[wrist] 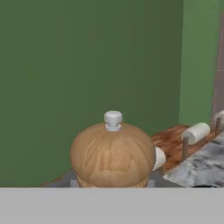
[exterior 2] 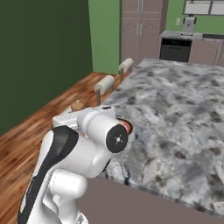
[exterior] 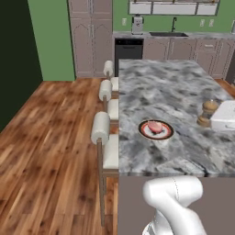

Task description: Retrieve the shaker from the cabinet and place it next the steak on a plate on the dining table.

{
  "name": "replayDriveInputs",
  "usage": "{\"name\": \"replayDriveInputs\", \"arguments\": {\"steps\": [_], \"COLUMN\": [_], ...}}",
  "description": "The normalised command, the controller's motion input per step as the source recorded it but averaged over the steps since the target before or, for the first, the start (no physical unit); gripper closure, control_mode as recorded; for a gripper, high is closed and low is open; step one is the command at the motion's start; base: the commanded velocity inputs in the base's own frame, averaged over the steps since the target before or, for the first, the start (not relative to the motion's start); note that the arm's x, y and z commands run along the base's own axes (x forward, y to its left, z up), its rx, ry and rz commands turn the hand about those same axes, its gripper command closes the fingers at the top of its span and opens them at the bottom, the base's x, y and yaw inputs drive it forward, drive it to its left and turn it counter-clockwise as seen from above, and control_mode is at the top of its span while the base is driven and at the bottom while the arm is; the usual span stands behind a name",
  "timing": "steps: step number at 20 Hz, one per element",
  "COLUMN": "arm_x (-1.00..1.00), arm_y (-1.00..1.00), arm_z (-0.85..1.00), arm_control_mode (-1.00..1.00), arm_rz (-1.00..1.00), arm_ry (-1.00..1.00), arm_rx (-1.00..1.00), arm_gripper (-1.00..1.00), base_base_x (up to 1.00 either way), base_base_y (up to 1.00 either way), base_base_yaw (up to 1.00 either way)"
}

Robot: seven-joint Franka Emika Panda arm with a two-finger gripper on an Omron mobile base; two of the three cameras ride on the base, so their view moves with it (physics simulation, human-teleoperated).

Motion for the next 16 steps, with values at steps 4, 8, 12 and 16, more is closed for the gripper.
{"name": "replayDriveInputs", "arguments": {"steps": [4,8,12,16], "arm_x": [0.14,0.19,0.3,0.32], "arm_y": [-0.11,0.0,0.0,0.0], "arm_z": [-0.59,-0.44,-0.31,-0.22], "arm_control_mode": [-1.0,-1.0,-1.0,-1.0], "arm_rz": [0.47,0.32,0.23,0.18], "arm_ry": [-0.05,0.03,0.08,-0.01], "arm_rx": [0.0,-0.03,-0.05,0.0], "arm_gripper": [1.0,1.0,1.0,1.0], "base_base_x": [0.0,0.0,0.0,0.0], "base_base_y": [0.0,0.0,0.0,0.0], "base_base_yaw": [0.0,0.0,0.0,0.0]}}
